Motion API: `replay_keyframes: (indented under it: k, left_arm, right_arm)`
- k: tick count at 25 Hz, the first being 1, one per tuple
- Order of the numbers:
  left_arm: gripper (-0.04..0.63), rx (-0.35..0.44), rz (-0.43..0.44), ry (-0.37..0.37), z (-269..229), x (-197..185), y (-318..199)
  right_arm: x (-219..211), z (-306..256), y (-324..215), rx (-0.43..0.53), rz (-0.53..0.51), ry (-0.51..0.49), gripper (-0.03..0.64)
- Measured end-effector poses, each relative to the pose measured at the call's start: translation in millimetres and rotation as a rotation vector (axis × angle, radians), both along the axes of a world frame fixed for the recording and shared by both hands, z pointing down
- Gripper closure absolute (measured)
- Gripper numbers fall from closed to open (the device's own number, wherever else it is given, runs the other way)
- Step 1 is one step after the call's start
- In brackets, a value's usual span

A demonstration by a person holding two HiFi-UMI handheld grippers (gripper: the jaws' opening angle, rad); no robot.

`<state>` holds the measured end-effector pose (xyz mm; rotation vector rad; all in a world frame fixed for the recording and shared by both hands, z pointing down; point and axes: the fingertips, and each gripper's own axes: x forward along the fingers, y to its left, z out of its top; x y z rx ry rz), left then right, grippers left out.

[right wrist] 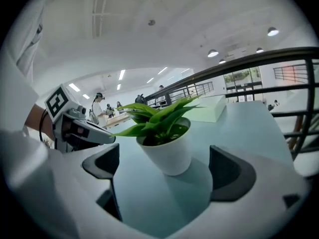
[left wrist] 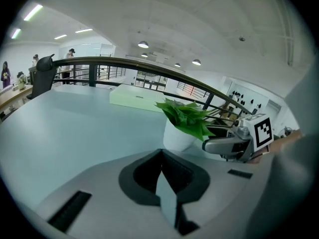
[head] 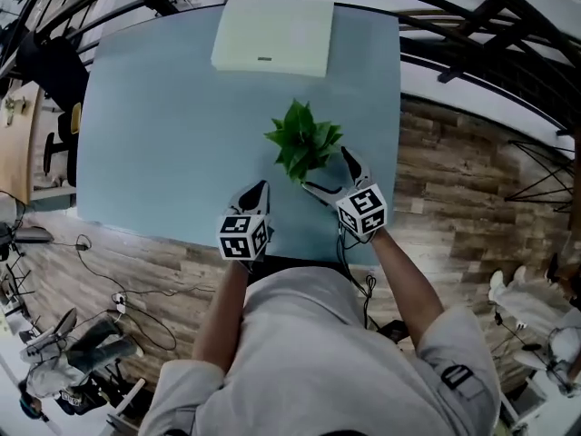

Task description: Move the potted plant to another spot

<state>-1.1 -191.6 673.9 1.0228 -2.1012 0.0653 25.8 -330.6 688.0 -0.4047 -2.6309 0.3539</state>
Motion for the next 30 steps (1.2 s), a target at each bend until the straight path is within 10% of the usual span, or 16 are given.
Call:
replay_keyframes:
  k: [8,21,30]
  left_arm:
    - [0.583,0.063,0.085,0.012,-6.3,1.3,8.5]
    - [0.583,0.139,0.166,0.032,-4.6,47.4,58.5]
    - [0.583,0.229,0.208,0.038,-22.8,81.0,68.4]
  right_arm:
    - [42.8,-4.2,-0.7,-0.046,0.217,0.057,0.078]
    - [109.9,-25.5,78.6,0.096,0.326,0.075,0.615]
    - [147.4,-60.2,108.9,0.256,0.357,0.067,0.615]
